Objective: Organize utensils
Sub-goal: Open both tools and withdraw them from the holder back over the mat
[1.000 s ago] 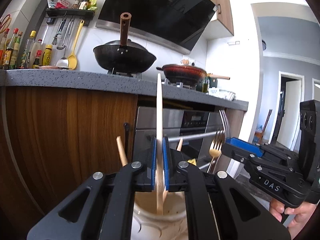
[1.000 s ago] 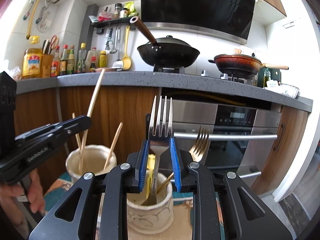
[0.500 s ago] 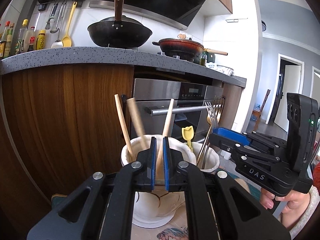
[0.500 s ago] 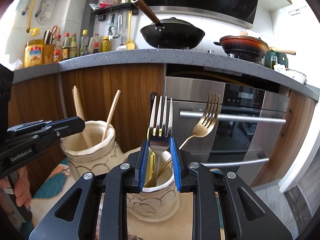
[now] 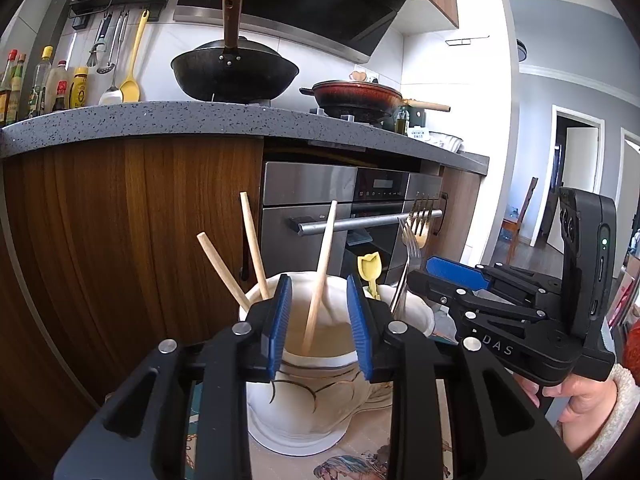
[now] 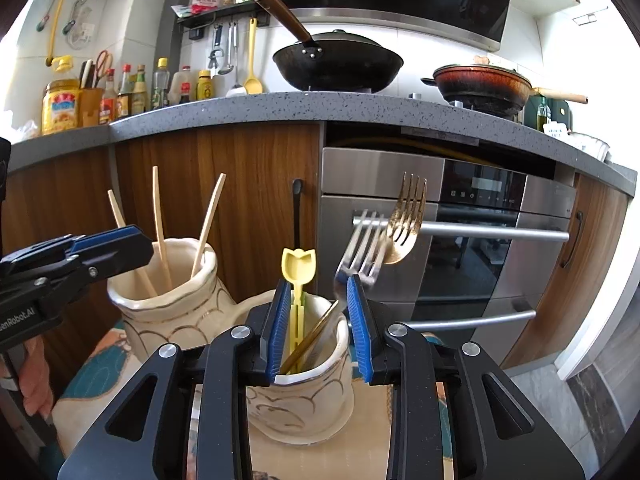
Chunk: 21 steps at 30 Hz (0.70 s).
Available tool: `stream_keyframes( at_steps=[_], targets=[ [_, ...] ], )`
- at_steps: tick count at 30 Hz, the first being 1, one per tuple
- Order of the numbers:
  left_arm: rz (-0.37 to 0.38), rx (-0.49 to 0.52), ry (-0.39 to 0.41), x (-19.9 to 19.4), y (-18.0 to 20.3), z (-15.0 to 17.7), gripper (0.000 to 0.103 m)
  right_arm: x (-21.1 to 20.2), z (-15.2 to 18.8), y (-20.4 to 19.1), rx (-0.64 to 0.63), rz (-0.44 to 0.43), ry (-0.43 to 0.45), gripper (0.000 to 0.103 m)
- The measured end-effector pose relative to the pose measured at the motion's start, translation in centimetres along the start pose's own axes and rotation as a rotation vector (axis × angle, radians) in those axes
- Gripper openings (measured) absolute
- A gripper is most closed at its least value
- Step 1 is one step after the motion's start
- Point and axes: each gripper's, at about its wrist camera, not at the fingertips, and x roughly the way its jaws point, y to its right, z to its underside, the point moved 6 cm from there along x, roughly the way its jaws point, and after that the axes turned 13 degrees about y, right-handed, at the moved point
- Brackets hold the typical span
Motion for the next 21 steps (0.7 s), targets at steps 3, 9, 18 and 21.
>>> stream_keyframes(
  at_steps=[3,9,18,21],
  targets=[
    [0.001,-0.006,0.011,-0.4,0.0,-0.4,0.04,-0.2,-0.1,0.2,0.007,0.008,0.004,0.037],
    [-0.009,0.0,0.05,-2.0,0.3,-1.3,0.064,-1.9,-0.1,0.7,0.042,0.03,0.018,0.065],
    [-0.087,0.007,0.036,-4.8,-0.5,0.3,0.089,-5.7,2.2,1.1,0.068,0.062,-0.003,0.087],
    [-0.119,-0.006,0.023,-6.1,-1.2,1.3,0.093,-7.0,3.2,1.4,0.091,0.07,-0.016,0.09]
  ],
)
